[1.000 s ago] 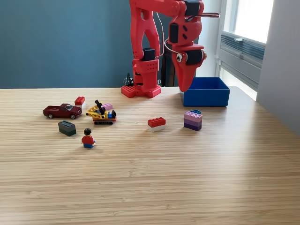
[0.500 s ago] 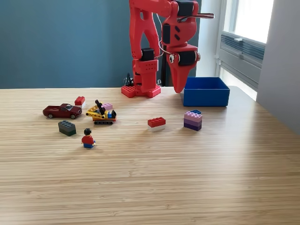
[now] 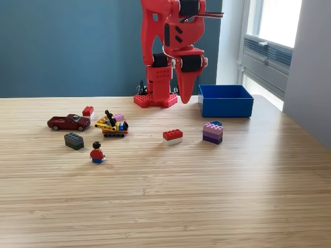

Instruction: Grasp a lego block and put it in the bin.

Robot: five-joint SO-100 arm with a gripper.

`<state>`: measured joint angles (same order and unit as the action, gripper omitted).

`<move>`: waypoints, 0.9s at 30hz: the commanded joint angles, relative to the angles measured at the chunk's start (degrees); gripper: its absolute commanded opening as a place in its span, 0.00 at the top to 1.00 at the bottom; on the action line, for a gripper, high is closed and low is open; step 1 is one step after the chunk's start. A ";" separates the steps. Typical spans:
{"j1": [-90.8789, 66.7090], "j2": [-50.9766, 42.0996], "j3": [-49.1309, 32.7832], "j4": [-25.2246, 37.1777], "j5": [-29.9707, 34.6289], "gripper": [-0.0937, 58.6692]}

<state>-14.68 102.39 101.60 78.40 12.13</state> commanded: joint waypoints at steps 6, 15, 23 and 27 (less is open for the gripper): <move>10.99 1.05 0.26 -0.09 -3.87 0.62; 19.51 1.67 3.52 -0.09 -16.52 0.41; 25.75 1.85 8.96 -0.09 -23.91 0.37; 28.74 1.85 9.84 -0.18 -26.10 0.36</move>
<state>11.87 102.39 111.88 78.22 -12.74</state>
